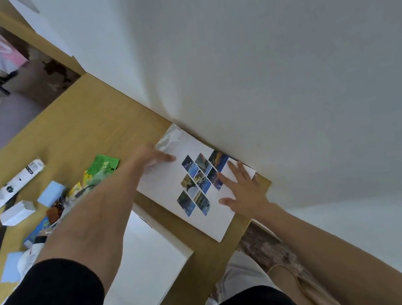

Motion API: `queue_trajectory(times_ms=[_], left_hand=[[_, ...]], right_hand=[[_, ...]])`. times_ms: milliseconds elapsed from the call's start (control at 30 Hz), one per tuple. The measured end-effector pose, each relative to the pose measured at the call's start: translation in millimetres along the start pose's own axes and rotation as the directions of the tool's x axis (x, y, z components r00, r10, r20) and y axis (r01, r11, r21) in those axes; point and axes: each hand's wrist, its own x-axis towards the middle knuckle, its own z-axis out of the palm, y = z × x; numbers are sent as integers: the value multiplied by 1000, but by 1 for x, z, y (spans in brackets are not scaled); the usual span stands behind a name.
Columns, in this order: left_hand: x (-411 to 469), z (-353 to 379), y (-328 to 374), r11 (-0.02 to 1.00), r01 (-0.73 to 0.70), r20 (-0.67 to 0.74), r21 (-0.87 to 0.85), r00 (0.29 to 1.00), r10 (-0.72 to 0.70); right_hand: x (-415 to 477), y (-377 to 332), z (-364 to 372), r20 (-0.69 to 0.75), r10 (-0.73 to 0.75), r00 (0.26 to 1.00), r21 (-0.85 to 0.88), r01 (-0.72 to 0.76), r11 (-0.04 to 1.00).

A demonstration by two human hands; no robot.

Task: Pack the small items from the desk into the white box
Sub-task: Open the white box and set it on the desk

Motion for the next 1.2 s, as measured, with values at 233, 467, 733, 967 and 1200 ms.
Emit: queue_trajectory(times_ms=[233,467,733,967,1200], left_hand=[[-29,-23,31,955,-277,93,105,959,267],[-128,-65,21,896,-444,-86,-30,894,440],[-250,-93,-121,699,-453,-570,-553,818,79],[-316,-74,-241,570,-447,-656,-689,720,-228],[-336,-38,-278,700,-434,-695,-567,708,-125]], right_hand=[[0,-6,-7,-91,68,993,323,-35,946],[-3,-51,-45,-312,322,894,831,93,548],[-3,-155,-101,-145,107,984,972,122,202],[-15,-247,-98,-218,-224,950,901,284,328],[-28,-246,-75,-197,-497,845,639,495,589]])
